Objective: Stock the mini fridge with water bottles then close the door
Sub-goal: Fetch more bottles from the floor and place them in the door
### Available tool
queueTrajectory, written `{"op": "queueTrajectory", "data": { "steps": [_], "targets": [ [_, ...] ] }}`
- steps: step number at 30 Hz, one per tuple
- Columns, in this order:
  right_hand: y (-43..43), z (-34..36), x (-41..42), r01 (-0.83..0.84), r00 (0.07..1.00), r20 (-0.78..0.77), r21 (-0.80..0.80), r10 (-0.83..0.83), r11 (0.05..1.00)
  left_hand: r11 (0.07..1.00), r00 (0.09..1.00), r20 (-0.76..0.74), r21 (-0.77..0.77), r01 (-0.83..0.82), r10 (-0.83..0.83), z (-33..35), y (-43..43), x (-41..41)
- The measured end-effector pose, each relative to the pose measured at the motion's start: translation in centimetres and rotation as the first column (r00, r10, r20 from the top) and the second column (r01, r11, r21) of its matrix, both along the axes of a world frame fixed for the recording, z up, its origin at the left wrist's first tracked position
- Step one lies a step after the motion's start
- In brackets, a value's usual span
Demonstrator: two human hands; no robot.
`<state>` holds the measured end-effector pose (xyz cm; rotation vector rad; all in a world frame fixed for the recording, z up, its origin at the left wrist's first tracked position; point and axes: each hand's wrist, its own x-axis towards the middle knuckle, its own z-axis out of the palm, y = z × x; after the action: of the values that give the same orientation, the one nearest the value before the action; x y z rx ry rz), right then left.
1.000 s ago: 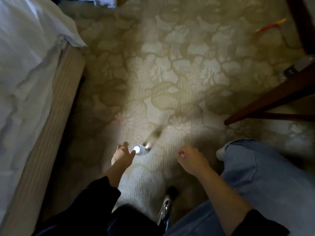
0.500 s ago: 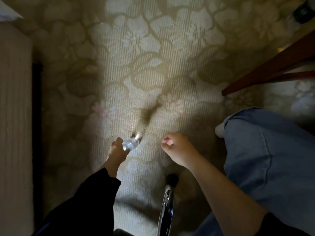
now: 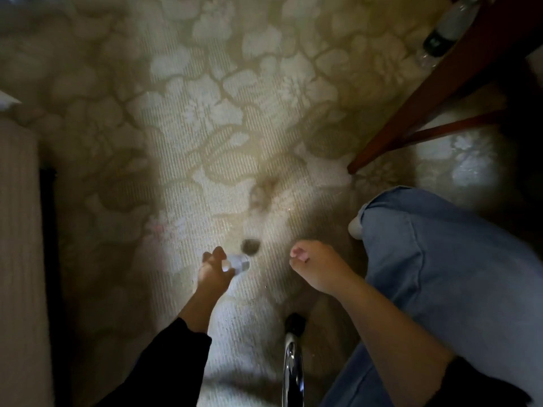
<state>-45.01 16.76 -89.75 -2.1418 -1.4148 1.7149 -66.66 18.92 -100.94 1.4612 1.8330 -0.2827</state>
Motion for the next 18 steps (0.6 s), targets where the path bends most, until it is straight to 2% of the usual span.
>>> {"op": "queueTrajectory", "data": {
  "steps": [3, 6, 9, 12, 14, 18],
  "targets": [
    [-1.3, 2.0, 1.3, 0.025, 0.999, 0.027, 0.033, -0.026, 0.999, 0.974, 0.975, 0.080, 0.111, 0.198, -0.207, 3.6, 0.0, 2.5],
    [-3.0, 4.3, 2.2, 0.051, 0.996, 0.064, 0.095, -0.057, 0.994, 0.913, 0.907, 0.169, 0.211, 0.349, -0.385, 8.3, 0.8, 5.4],
    [-5.3, 6.6, 3.2, 0.023, 0.992, 0.120, 0.171, -0.044, 0.985, 0.859, 0.851, 0.237, 0.346, 0.377, -0.469, 14.2, 1.4, 8.5],
    [-7.5, 9.1, 4.2, 0.076, 0.988, 0.110, 0.286, -0.111, 0.955, 0.789, 0.800, 0.271, 0.499, 0.358, -0.535, 20.7, 1.2, 11.4],
    [-8.4, 11.1, 4.7, 0.132, 0.976, 0.103, 0.431, -0.194, 0.893, 0.748, 0.783, 0.270, 0.571, 0.338, -0.560, 25.2, 0.7, 13.4],
    [-9.7, 15.8, 6.3, 0.243, 0.935, 0.018, 0.697, -0.355, 0.675, 0.648, 0.738, 0.259, 0.700, 0.301, -0.623, 33.7, -1.9, 16.9]
  ]
}}
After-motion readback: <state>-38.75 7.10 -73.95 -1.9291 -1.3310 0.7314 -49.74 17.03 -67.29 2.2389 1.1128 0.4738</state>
